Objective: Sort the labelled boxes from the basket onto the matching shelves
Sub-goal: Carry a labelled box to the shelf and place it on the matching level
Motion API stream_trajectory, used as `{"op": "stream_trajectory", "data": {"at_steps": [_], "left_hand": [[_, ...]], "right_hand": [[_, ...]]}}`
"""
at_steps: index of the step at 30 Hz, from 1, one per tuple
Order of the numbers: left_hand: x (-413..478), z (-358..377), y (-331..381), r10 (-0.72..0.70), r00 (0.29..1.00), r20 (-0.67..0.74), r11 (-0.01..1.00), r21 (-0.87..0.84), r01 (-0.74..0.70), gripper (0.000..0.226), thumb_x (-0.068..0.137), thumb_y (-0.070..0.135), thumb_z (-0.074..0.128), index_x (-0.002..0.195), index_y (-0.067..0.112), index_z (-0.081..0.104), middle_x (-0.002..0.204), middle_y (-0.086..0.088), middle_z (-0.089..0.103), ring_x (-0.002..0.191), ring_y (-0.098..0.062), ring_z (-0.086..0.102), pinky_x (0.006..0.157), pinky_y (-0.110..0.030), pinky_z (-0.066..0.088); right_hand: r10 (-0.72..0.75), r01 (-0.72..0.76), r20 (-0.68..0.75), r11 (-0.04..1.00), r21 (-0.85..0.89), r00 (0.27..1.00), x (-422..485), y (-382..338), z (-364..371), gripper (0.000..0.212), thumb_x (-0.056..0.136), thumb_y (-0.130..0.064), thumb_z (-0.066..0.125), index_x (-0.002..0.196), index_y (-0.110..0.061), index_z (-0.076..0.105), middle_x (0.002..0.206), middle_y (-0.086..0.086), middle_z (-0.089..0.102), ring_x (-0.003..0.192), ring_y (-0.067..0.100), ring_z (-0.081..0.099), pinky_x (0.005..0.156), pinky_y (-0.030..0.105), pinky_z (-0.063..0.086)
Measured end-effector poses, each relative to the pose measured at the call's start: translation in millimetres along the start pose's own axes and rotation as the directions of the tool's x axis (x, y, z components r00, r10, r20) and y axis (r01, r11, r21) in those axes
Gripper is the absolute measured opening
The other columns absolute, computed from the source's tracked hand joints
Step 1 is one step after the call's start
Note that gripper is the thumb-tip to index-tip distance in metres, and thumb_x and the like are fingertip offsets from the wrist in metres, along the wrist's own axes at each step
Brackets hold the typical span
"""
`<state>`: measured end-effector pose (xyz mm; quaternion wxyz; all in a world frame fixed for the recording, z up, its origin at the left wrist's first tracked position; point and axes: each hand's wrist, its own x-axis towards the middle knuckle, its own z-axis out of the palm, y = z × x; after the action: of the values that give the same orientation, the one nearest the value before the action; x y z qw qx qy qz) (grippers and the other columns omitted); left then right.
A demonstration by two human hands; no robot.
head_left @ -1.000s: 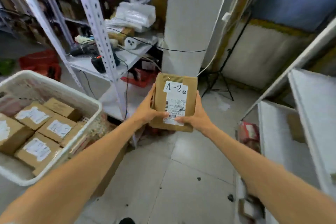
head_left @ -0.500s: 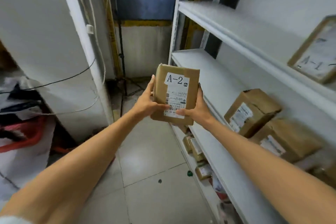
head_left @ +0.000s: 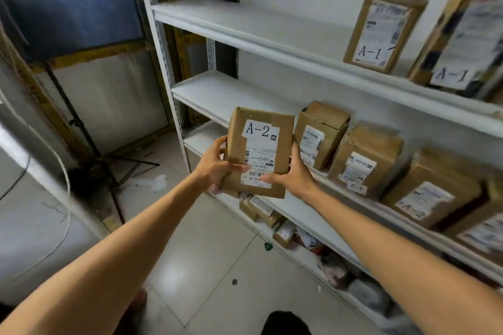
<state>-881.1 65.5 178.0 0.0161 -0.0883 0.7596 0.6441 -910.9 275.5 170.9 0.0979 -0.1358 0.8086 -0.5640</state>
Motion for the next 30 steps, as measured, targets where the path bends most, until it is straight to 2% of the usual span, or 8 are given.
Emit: {"op": "stream_trajectory", "data": {"at_steps": [2, 9, 16, 18, 21, 25, 27, 30], "left_hand": [[8, 2, -4, -0.033, 0.999, 0.029, 0.999, -0.04, 0.034, 0.083, 0.075, 0.011, 0.078, 0.144, 0.023, 0.035, 0.128, -0.005, 0.054, 0.115, -0.028, 0.057, 0.091, -0.05, 0.053], [74, -7, -5, -0.046, 0.998, 0.047, 0.995, -0.085, 0.05, 0.077, 0.076, 0.012, 0.078, 0.141, 0.024, 0.038, 0.137, -0.005, 0.051, 0.119, -0.029, 0.055, 0.086, -0.047, 0.056], [156, -21, 0, -0.101, 0.992, 0.073, 0.995, -0.011, 0.102, 0.077, 0.073, 0.006, 0.078, 0.139, 0.015, 0.039, 0.136, -0.012, 0.049, 0.119, -0.033, 0.054, 0.095, -0.055, 0.05], [175, -25, 0, -0.113, 0.99, 0.084, 0.994, 0.005, 0.113, 0.079, 0.072, 0.005, 0.079, 0.139, 0.014, 0.038, 0.136, -0.013, 0.05, 0.12, -0.033, 0.054, 0.097, -0.057, 0.048], [206, -27, 1, -0.089, 0.988, 0.129, 0.996, 0.01, 0.088, 0.092, 0.076, -0.004, 0.072, 0.15, 0.022, 0.023, 0.129, -0.004, 0.052, 0.118, -0.026, 0.054, 0.099, -0.052, 0.046], [243, -28, -4, -0.053, 0.97, 0.238, 0.998, 0.056, 0.04, 0.099, 0.079, -0.016, 0.062, 0.148, 0.036, 0.014, 0.106, 0.008, 0.052, 0.093, -0.011, 0.056, 0.064, -0.024, 0.057], [265, -30, -11, -0.064, 0.964, 0.256, 0.998, 0.04, 0.056, 0.098, 0.077, -0.016, 0.064, 0.142, 0.042, 0.019, 0.109, 0.001, 0.054, 0.1, -0.019, 0.058, 0.057, -0.022, 0.056], [296, -34, -9, -0.058, 0.952, 0.301, 0.998, 0.011, 0.058, 0.101, 0.07, -0.008, 0.073, 0.141, 0.043, 0.022, 0.123, -0.007, 0.049, 0.118, -0.031, 0.052, 0.07, -0.033, 0.059]], "right_hand": [[0.031, -0.031, -0.015, 0.999, 0.007, 0.999, 0, 5, -2, 0.114, 0.067, 0.0, 0.084, 0.151, -0.02, 0.01, 0.131, -0.004, 0.051, 0.119, 0.009, 0.047, 0.1, 0.032, 0.046], [0.081, -0.085, -0.072, 0.995, -0.044, 0.994, 61, 10, -7, 0.111, 0.063, -0.003, 0.087, 0.147, -0.017, 0.016, 0.128, -0.004, 0.05, 0.123, 0.015, 0.048, 0.093, 0.026, 0.042], [0.147, -0.15, -0.088, 0.988, -0.025, 0.985, 141, 24, -3, 0.119, 0.065, -0.006, 0.087, 0.153, -0.019, 0.007, 0.143, 0.002, 0.044, 0.129, 0.015, 0.041, 0.104, 0.038, 0.039], [0.174, -0.177, -0.099, 0.984, -0.015, 0.98, 161, 28, -3, 0.114, 0.066, -0.006, 0.086, 0.152, -0.019, 0.012, 0.141, 0.003, 0.045, 0.127, 0.016, 0.043, 0.098, 0.031, 0.045], [0.191, -0.198, -0.155, 0.98, -0.031, 0.969, 191, 30, -4, 0.083, 0.077, -0.003, 0.077, 0.144, -0.016, 0.029, 0.135, 0.008, 0.047, 0.112, 0.013, 0.048, 0.069, 0.01, 0.046], [0.258, -0.269, -0.256, 0.963, -0.008, 0.932, 222, 36, 0, 0.069, 0.079, -0.002, 0.075, 0.138, -0.012, 0.04, 0.129, 0.012, 0.049, 0.103, 0.014, 0.05, 0.06, 0.007, 0.039], [0.287, -0.299, -0.283, 0.954, 0.003, 0.915, 233, 32, 4, 0.063, 0.078, -0.002, 0.075, 0.133, -0.012, 0.045, 0.122, 0.008, 0.055, 0.092, 0.007, 0.051, 0.055, 0.007, 0.039], [0.302, -0.313, -0.372, 0.949, 0.032, 0.877, 250, 26, 7, 0.065, 0.078, -0.001, 0.075, 0.135, -0.012, 0.045, 0.112, -0.002, 0.053, 0.091, 0.005, 0.05, 0.057, 0.006, 0.038]]}}
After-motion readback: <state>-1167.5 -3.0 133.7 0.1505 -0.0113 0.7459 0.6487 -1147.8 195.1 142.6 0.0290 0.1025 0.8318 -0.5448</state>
